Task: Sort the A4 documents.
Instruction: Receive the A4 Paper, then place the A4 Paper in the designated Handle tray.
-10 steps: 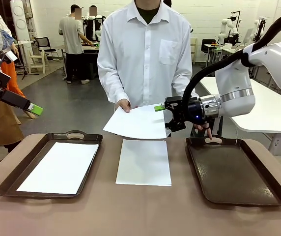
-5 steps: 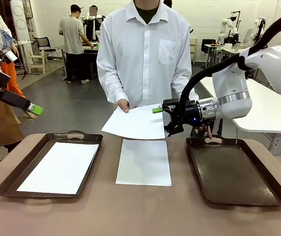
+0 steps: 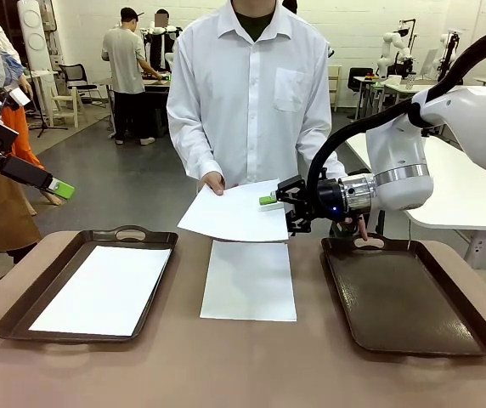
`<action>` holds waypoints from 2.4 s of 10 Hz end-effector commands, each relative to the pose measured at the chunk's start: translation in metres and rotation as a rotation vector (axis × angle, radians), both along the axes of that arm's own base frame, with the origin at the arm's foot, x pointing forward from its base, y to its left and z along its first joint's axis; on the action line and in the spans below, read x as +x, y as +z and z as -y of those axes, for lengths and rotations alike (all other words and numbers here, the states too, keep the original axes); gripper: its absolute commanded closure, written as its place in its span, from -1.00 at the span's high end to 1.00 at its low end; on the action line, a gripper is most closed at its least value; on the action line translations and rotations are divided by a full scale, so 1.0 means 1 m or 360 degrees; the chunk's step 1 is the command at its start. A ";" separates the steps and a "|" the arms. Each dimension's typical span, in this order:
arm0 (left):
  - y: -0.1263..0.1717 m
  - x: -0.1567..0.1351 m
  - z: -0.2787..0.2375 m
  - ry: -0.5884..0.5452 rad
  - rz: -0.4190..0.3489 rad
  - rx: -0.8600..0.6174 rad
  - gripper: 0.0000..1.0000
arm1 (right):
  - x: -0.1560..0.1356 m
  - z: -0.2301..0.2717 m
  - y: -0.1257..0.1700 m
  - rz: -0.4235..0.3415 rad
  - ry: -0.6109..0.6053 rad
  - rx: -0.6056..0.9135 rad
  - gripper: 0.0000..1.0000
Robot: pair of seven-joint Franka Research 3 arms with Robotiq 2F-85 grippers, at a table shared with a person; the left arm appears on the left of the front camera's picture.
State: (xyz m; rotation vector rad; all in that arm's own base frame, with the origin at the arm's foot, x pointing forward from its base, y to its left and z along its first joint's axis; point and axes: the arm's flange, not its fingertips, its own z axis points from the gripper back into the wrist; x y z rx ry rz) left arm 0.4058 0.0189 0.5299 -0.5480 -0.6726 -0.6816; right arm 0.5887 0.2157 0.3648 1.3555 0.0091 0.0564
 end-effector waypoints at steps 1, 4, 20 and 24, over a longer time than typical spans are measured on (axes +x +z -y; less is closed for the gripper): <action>0.000 0.000 0.000 -0.0005 0.0000 0.0006 1.00 | 0.003 -0.008 0.002 -0.0040 -0.0027 0.0063 -0.32; 0.000 0.000 0.000 -0.0005 0.0000 0.0006 1.00 | 0.003 -0.007 0.000 -0.0063 -0.0028 0.0070 -0.75; 0.000 0.000 0.000 -0.0005 0.0000 0.0006 1.00 | -0.001 -0.003 0.000 -0.0041 0.0002 0.0037 -1.00; 0.000 0.000 0.000 -0.0005 0.0000 0.0006 1.00 | -0.001 -0.001 0.001 -0.0042 0.0009 0.0042 -0.98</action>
